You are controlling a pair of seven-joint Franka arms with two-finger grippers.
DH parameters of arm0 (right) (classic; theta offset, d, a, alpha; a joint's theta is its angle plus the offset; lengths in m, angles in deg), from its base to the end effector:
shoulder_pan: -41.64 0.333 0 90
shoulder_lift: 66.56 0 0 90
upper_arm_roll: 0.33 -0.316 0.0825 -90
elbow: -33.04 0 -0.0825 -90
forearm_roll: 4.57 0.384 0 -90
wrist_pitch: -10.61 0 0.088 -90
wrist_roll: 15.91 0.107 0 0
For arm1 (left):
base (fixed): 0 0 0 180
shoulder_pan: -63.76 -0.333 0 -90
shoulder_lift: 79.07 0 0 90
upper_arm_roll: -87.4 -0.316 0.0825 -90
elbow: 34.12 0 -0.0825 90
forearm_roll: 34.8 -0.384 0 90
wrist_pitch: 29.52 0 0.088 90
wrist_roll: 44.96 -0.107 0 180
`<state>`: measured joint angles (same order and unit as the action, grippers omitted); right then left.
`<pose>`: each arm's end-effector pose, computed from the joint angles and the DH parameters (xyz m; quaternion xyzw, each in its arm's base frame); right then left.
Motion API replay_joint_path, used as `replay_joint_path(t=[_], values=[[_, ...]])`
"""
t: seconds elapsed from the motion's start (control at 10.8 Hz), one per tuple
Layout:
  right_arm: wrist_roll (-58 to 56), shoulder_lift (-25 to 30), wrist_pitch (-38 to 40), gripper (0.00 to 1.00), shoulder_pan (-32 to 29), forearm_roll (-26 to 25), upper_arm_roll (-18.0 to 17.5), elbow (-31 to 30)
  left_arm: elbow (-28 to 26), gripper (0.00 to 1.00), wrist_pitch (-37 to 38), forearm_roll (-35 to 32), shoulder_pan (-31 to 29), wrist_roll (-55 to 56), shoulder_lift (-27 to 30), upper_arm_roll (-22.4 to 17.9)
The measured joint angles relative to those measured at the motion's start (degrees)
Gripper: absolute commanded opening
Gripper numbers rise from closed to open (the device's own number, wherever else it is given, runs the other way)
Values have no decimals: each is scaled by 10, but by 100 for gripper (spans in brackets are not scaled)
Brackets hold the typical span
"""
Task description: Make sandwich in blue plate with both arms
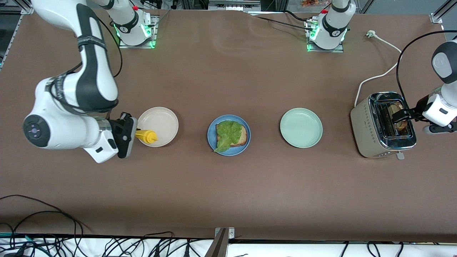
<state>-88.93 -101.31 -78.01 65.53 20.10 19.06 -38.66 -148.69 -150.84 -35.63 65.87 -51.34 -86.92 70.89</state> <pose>0.6769 0.1531 0.4054 -0.7733 -0.6078 0.0496 0.1734 0.5615 0.1409 0.3931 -0.9975 -0.0650 0.0113 0.0239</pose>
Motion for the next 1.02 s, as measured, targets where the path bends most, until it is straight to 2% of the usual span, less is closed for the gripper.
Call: replay_joint_path(t=[0.28,0.46,0.65,1.02], values=[[-123,0,52,16,-52,68,-1,-28,-13,34,-9,0,-1,0,-1,-5],[-226,-1,79,16,-91,108,-2,-62,-14,20,-9,0,-1,0,-1,-5],[-337,-3,83,16,-126,133,-3,-109,-14,0,-9,-12,-1,-1,-1,-5],[-538,-24,83,16,-179,159,-4,-187,-3,0,1,-17,0,-35,6,-5]])
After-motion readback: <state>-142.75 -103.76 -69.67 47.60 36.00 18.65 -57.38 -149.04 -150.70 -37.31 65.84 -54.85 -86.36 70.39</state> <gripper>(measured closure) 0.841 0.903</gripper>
